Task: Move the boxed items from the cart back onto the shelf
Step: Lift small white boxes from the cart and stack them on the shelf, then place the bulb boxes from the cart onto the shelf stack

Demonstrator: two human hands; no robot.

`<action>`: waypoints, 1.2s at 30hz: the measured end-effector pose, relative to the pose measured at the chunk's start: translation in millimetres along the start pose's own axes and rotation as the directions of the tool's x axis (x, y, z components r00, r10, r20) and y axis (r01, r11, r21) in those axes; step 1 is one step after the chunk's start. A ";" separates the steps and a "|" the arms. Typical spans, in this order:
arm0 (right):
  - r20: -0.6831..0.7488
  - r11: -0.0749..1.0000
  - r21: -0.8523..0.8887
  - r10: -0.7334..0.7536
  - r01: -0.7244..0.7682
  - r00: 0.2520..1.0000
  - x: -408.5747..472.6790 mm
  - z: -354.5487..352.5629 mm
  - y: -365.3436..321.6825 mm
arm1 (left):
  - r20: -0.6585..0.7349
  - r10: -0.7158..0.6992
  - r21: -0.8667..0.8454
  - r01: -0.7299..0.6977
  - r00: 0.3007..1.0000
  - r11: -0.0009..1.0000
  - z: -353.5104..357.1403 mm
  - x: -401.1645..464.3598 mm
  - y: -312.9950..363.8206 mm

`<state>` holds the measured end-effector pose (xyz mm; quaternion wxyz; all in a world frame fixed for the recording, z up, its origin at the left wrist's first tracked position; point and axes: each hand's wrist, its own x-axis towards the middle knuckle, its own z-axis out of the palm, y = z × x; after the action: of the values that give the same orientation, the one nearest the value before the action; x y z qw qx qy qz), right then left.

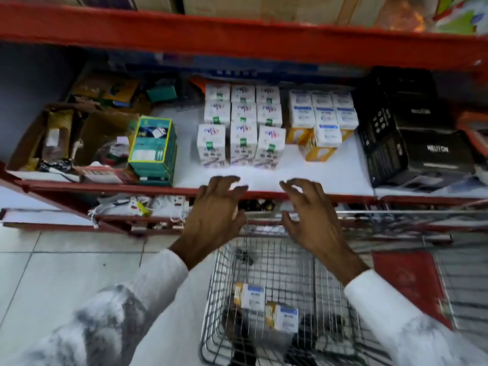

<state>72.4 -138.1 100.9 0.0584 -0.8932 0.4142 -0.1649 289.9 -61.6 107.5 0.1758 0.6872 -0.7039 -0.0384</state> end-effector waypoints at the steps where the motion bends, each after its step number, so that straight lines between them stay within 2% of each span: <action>1: 0.024 1.000 0.010 0.028 -0.028 0.999 -24.5 7.0 -1.5 | 0.033 0.013 -0.021 -0.013 0.999 1.000 13.6 -20.6 8.4; 3: 0.112 0.995 -0.003 0.103 -0.104 0.988 -76.1 26.3 -1.4 | 0.163 0.043 -0.039 -0.037 0.986 0.999 45.0 -60.0 26.9; 5: 0.238 0.986 -0.012 0.166 -0.168 0.957 -122.9 49.0 2.3 | 0.338 0.050 -0.049 -0.035 0.940 0.998 77.6 -90.4 43.5; 7: 0.408 0.976 -0.041 0.211 -0.213 0.888 -160.5 72.4 8.5 | 0.530 0.038 -0.024 -0.030 0.847 0.999 108.2 -110.6 55.8; 9: 0.574 0.969 -0.051 0.226 -0.240 0.787 -189.3 95.3 14.5 | 0.660 0.018 0.016 -0.039 0.751 0.999 135.0 -125.4 61.4; 13: 0.774 0.965 -0.040 0.193 -0.257 0.603 -228.3 128.8 21.7 | 0.779 -0.031 0.086 -0.058 0.626 0.995 174.6 -148.0 66.6; 17: 0.848 0.970 -0.043 0.163 -0.240 0.505 -240.8 144.5 24.2 | 0.809 -0.113 0.124 0.021 0.577 0.992 193.8 -156.6 76.3; 22: 0.830 0.954 0.054 0.122 -0.296 0.545 -245.0 154.0 26.9 | 0.769 -0.171 0.182 0.046 0.616 0.982 195.8 -157.8 82.7; 25: 0.792 0.947 0.098 0.111 -0.305 0.600 -244.7 134.2 30.2 | 0.733 -0.171 0.169 0.068 0.659 0.983 176.8 -154.3 89.6; 29: 0.718 0.934 0.163 0.110 -0.319 0.688 -220.9 75.2 44.0 | 0.619 -0.143 0.074 0.124 0.772 0.990 129.3 -134.9 102.0; 33: 0.641 0.937 0.177 0.122 -0.301 0.757 -180.4 1.6 62.6 | 0.459 -0.040 0.051 0.019 0.888 0.999 69.8 -101.1 122.0; 36: 0.561 0.928 0.203 0.150 -0.311 0.814 -147.8 -45.8 80.1 | 0.330 0.027 0.060 -0.049 0.944 0.997 31.2 -65.2 137.9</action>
<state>-90.1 -76.5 88.2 0.3198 -0.8278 0.4592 0.0417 148.6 3.8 106.4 0.0334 0.6629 -0.7374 -0.1251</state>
